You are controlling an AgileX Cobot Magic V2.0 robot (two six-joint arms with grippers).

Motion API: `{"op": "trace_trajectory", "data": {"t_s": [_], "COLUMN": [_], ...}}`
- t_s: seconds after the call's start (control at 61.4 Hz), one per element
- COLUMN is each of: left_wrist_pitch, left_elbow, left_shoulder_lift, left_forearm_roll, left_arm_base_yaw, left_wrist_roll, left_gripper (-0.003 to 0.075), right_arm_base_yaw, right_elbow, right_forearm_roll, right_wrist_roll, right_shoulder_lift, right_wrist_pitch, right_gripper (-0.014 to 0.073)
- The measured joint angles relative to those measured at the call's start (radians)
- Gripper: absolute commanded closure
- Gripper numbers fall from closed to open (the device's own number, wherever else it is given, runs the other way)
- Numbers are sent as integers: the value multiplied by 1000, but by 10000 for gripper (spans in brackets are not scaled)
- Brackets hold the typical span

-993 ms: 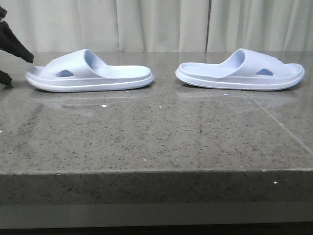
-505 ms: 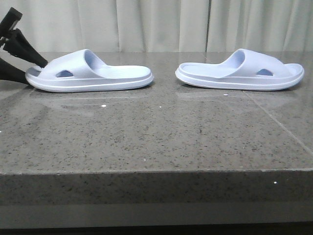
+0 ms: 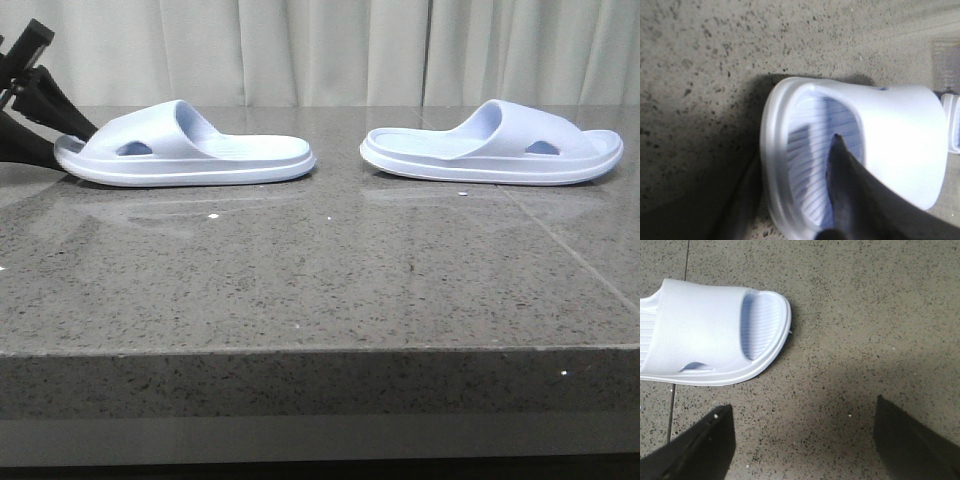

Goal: Insert blue slippers together front up
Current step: 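Reach the left gripper to the heel of the nearer slipper and grasp, then lift the grasped slipper off the table with the left gripper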

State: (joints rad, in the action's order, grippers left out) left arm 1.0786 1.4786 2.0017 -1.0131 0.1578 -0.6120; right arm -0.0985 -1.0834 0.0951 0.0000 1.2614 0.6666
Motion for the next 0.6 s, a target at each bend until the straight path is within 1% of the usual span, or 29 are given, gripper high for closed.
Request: {"op": "trace_trajectory", "data": {"t_s": [0.228, 0.423, 0.505, 0.602], "left_wrist_pitch": [0, 17, 32, 45], "left_elbow": [0, 1, 4, 4], "left_shoulder_lift": [5, 18, 25, 31], "left_forearm_roll": [4, -49, -84, -115], "left_arm_base_yaw": [-27, -38, -38, -38], "left_wrist_roll": [-2, -16, -43, -57], "left_gripper": [470, 478, 530, 653], "right_arm_base_yaw": [0, 0, 0, 0], "right_elbow": [0, 0, 0, 0], "right_forearm_roll": [0, 0, 0, 0], "right_wrist_roll": [0, 0, 0, 0], "right_shoulder_lift": [0, 0, 0, 0], "right_wrist_pitch": [-4, -6, -6, -6], "right_gripper": [3, 3, 3, 3]}}
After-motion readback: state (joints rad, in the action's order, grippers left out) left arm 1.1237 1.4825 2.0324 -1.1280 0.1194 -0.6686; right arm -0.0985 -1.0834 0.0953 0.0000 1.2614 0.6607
